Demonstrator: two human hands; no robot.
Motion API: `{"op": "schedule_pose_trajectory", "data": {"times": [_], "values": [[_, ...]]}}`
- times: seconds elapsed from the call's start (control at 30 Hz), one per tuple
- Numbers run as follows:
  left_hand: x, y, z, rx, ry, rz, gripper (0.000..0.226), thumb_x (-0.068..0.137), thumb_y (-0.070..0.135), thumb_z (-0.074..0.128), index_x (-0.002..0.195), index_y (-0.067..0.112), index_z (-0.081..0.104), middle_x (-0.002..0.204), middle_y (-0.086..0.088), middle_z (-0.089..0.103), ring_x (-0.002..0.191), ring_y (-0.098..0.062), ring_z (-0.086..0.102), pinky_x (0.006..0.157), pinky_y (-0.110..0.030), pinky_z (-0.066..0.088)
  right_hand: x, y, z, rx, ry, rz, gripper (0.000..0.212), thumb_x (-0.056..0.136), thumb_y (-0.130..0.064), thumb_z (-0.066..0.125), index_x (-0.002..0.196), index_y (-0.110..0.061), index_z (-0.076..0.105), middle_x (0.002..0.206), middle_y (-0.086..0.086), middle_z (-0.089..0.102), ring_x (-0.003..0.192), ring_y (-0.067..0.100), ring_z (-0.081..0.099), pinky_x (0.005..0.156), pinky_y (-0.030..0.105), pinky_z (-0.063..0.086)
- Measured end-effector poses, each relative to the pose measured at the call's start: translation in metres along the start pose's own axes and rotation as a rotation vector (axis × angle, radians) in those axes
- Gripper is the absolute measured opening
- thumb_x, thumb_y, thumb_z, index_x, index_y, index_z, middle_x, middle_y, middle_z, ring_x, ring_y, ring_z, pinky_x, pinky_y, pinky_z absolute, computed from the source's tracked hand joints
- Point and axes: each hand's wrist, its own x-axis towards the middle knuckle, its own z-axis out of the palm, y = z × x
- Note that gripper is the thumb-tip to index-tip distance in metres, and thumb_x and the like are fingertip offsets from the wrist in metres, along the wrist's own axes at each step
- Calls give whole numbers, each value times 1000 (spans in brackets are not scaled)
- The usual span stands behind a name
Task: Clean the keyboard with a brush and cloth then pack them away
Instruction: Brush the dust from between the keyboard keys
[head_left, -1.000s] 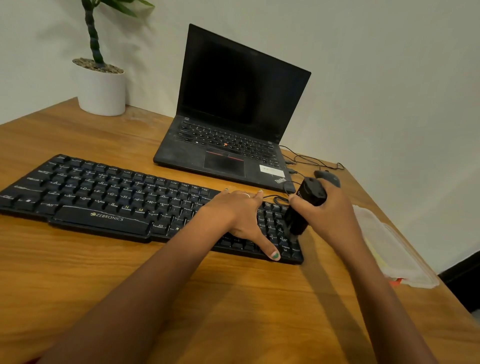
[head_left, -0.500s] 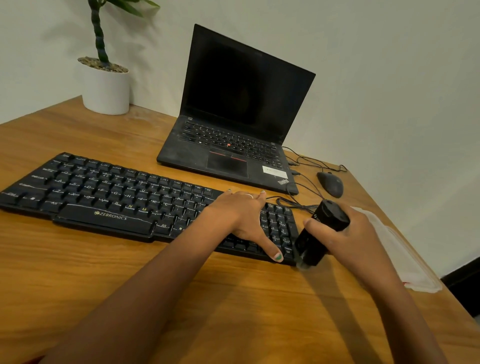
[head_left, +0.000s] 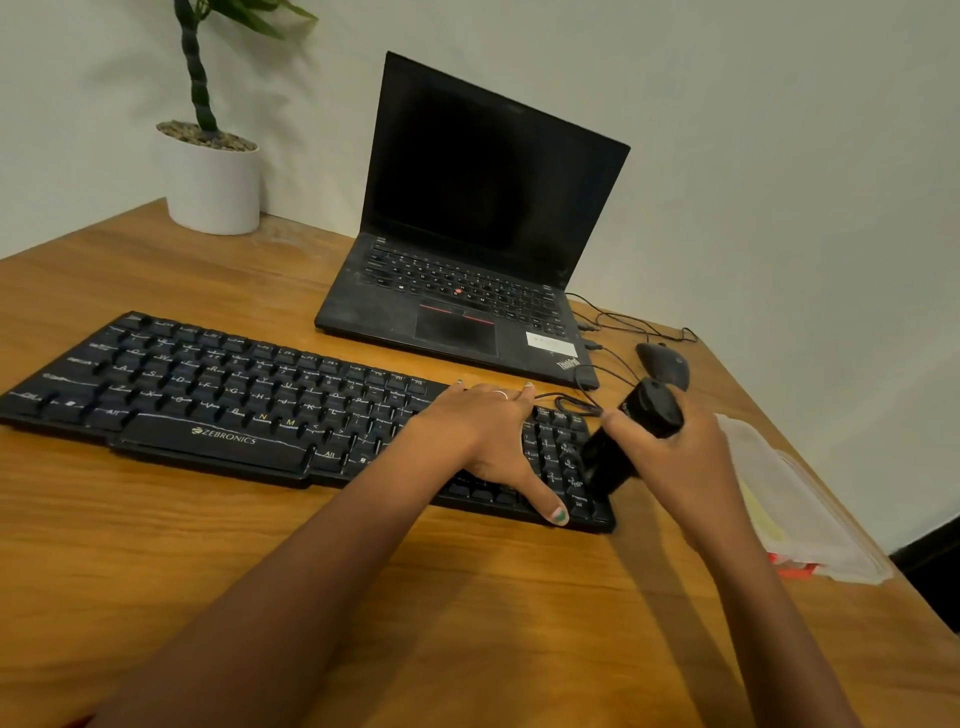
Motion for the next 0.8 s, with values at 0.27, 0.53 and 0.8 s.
{"op": "schedule_pose_trajectory", "data": {"times": [0.27,0.53,0.8], "values": [[1,1,1,10,-12,12,132,62,82,62,155,17,-5,163,-4,5,148,-28,6,120,-52,6,-22,-5,-6,-38,4,-91,17,82,-24,67,79,-30,52,75,-11,59,71,-1,56,52,11,42],[-2,4,-1,1,-21,-4,131,64,79,64,155,19,-9,163,-3,3,149,-28,2,120,-51,2,52,5,46,-67,150,-88,19,84,-29,65,97,-17,59,82,-6,58,78,14,56,67,29,46],[-3,3,0,3,-1,-1,131,63,80,64,155,17,-6,163,-3,5,148,-27,6,120,-49,6,31,5,20,-49,62,-69,14,82,-24,66,75,-25,54,70,-9,58,67,7,55,57,21,42]]}}
